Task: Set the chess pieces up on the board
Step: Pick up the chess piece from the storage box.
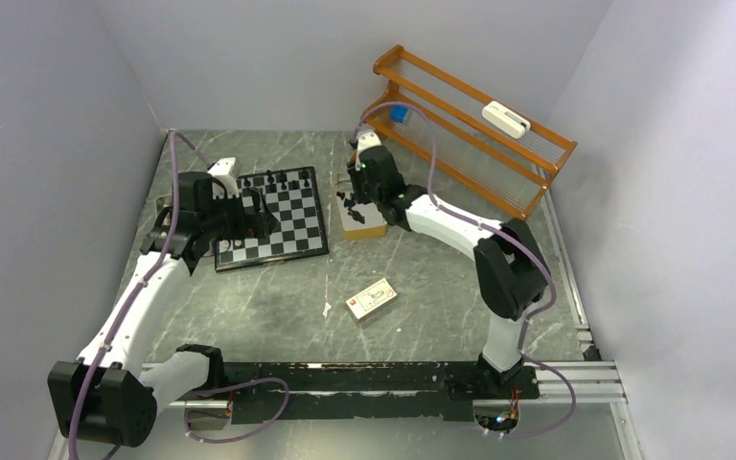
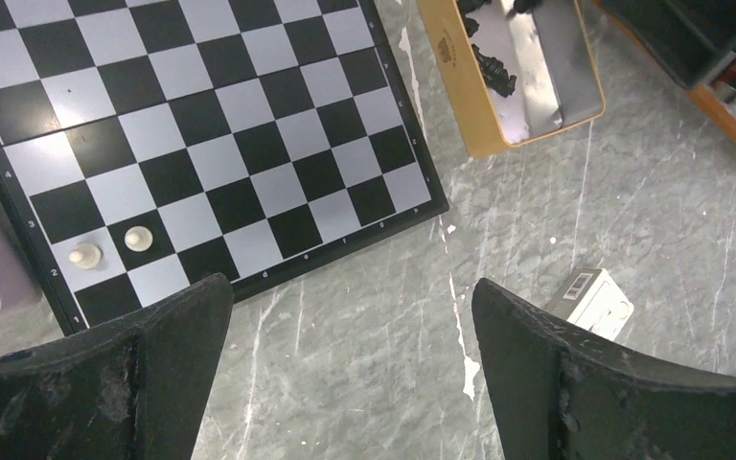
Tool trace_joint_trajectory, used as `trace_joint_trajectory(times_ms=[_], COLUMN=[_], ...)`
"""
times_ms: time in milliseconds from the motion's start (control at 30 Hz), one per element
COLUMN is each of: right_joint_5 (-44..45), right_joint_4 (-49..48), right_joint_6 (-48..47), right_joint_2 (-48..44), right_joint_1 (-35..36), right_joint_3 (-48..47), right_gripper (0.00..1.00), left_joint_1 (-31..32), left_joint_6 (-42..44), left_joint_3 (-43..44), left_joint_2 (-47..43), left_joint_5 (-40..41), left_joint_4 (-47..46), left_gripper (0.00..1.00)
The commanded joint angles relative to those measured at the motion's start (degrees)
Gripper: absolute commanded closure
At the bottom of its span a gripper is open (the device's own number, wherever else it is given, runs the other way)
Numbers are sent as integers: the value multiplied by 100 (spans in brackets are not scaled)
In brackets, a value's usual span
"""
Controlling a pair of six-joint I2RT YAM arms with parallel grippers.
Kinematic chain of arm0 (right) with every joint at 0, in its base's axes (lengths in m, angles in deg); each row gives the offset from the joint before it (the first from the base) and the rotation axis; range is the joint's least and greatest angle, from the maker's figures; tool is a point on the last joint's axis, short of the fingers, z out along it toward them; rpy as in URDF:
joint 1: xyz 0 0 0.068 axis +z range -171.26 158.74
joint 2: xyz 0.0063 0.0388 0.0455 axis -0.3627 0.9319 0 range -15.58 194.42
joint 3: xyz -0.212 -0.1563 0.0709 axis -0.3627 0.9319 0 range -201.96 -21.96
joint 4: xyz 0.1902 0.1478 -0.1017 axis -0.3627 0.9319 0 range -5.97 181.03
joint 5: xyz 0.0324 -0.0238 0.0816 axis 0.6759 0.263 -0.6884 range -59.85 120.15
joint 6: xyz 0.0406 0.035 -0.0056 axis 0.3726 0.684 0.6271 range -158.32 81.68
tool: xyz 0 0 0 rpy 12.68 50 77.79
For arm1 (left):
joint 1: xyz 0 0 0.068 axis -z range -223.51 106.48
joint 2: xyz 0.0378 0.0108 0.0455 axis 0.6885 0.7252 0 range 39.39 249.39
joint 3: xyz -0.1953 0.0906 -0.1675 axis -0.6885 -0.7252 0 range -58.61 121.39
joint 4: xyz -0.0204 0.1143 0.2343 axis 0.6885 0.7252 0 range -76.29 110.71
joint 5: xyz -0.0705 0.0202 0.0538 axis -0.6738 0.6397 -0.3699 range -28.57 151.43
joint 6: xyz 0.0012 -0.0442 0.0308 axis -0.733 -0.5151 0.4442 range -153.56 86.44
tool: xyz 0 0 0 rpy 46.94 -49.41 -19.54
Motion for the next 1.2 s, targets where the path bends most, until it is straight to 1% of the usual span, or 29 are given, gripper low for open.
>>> trace_joint_trajectory(times_ms=[0,100,233,333,400,467,533,633,667,700,733,833,900,1000,1167], right_joint_5=[308,326,238,-74,-483,-582,-561,-572,-608,-711,-814,-838,-855,-765,-882], right_joint_4=[212,441,737,658,839,1113,1232,1037,1042,1129,1244,1603,1880,2222,2905], right_joint_6=[-625,-805,-952,-1358,-1718,-1933,-2199,-2654,-2791,-2937,-3066,-3464,-3732,-4057,-4448], right_joint_2=[483,829,1292,1456,1618,1772,1810,1677,1641,1645,1682,1852,2000,2206,2494], right_joint_1=[-15,-18,-28,-74,-139,-194,-214,-214,-220,-231,-246,-261,-272,-275,-280], right_joint_3=[-600,-1000,-1510,-1579,-1757,-2050,-2084,-1838,-1805,-1833,-1905,-2197,-2410,-2718,-3392], right_gripper=[70,70,69,68,67,65,64,63,67,70,70,60,58,58,59], left_joint_1=[-61,-61,-61,-60,-56,-61,-61,-61,-61,-61,-61,-61,-61,-61,-61], left_joint_6=[1,46,57,73,66,78,85,80,79,71,67,82,79,84,77], left_joint_3=[-1,-36,-49,-59,-66,-23,-5,-53,-50,-53,-53,-39,-36,-57,-71], left_joint_2=[-268,-416,-646,-707,-692,-651,-691,-819,-841,-852,-855,-835,-860,-925,-946], left_joint_5=[47,-34,198,230,237,201,153,179,187,200,188,153,179,184,112], left_joint_4=[-124,-159,-150,-171,-165,-144,-147,-208,-207,-213,-215,-209,-199,-205,-233], left_gripper=[0,0,0,0,0,0,0,0,0,0,0,0,0,0,0])
